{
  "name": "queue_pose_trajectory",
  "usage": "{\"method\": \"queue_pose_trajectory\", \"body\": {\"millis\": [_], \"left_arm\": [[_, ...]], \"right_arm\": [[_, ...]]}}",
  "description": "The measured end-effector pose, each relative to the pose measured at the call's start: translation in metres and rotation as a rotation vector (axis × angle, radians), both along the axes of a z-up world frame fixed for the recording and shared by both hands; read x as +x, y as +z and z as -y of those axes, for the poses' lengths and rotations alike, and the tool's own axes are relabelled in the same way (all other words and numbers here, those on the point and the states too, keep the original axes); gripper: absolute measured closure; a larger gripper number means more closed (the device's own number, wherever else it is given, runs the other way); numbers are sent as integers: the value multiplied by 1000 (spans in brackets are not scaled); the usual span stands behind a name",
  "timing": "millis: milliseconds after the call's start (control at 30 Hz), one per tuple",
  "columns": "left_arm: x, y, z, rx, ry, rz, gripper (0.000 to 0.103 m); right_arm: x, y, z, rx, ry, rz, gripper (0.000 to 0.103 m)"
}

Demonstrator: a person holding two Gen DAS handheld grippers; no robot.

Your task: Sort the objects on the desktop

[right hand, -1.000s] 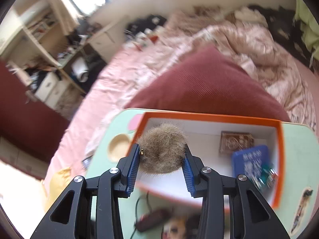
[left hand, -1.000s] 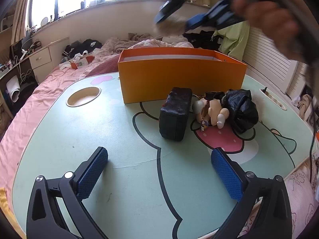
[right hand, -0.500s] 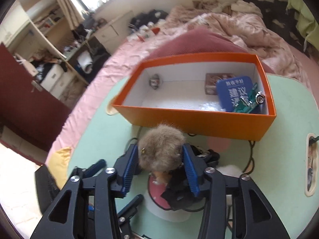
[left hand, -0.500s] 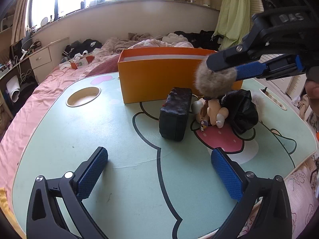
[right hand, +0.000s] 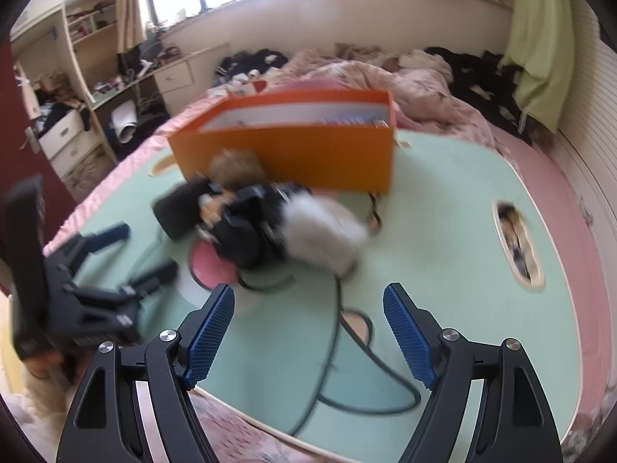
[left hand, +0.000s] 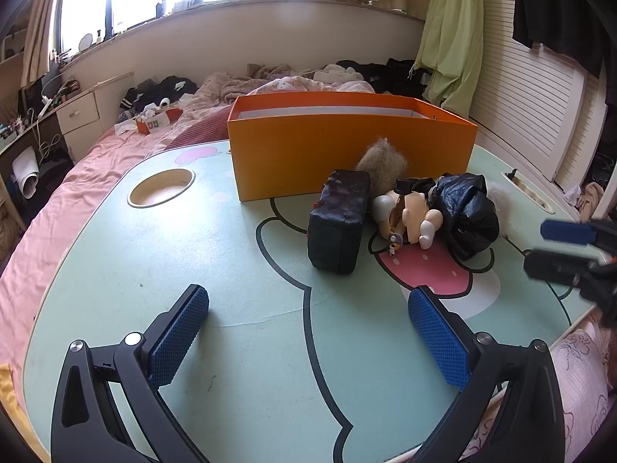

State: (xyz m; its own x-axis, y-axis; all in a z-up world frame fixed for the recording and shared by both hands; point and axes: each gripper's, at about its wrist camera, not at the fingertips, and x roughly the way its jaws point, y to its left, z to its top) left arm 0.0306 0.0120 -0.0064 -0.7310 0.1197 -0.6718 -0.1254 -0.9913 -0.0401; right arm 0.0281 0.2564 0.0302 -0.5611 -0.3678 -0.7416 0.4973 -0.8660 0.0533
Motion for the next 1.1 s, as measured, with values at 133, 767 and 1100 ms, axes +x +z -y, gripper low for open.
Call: {"method": "queue_pose_trajectory", "body": {"millis": [133,767,1100], "left_arm": [[0,1,-1,-3,1,-1,0],[-18,62,8,149,-71,21,7],[-188,77,-55,368,-232,427,54]], "right_arm": [[4,-18,4,85,-44,-97,3],[-1,-22,-1,65,-46,-87,0],[-1,-22,-2,64,-46,-87,0]]}}
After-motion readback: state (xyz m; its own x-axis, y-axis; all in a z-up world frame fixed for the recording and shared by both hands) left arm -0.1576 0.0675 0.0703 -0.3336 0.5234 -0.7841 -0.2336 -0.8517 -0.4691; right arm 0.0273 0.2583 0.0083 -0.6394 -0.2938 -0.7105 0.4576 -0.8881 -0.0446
